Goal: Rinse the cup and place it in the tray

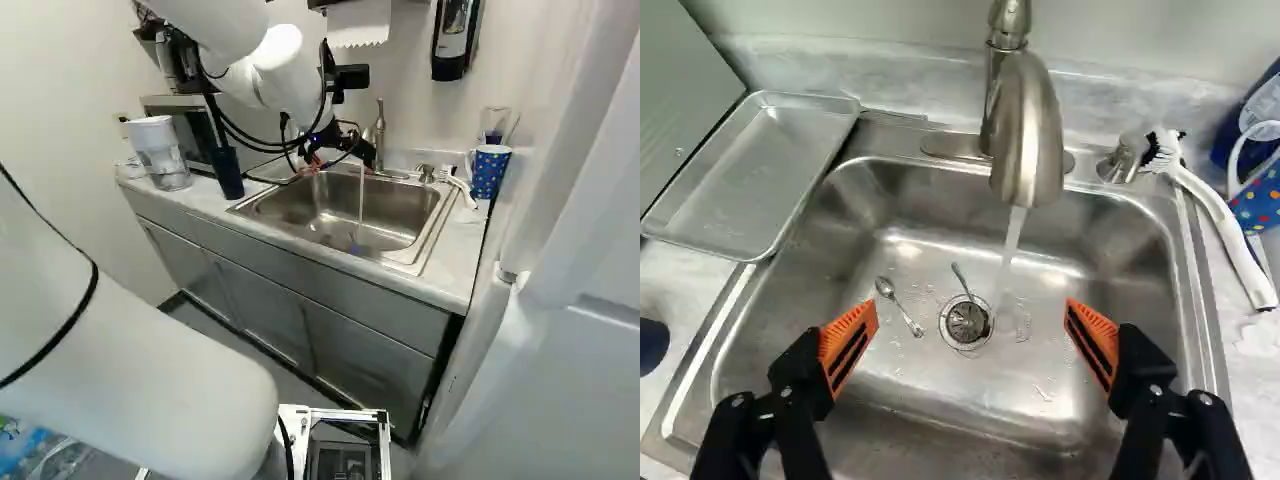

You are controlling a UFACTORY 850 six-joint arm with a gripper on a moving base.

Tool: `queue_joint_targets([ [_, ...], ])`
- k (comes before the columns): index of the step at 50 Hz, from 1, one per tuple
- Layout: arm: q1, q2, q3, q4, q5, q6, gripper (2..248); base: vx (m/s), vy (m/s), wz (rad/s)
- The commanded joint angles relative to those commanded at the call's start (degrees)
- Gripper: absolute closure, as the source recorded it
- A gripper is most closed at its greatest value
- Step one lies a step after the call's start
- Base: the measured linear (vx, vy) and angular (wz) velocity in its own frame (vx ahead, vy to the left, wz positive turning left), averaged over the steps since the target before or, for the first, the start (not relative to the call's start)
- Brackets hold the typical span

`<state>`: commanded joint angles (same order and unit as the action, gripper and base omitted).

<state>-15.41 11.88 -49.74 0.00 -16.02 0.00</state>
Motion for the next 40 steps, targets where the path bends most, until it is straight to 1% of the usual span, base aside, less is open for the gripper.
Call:
queue_joint_targets([
  [19, 4.18, -1.53, -1.40, 0.00, 0.00, 0.00, 3, 0.000, 0.000, 0.000],
  [40, 8.71, -2.01, -4.22, 0.00, 0.00, 0.00, 3, 0.000, 0.000, 0.000],
])
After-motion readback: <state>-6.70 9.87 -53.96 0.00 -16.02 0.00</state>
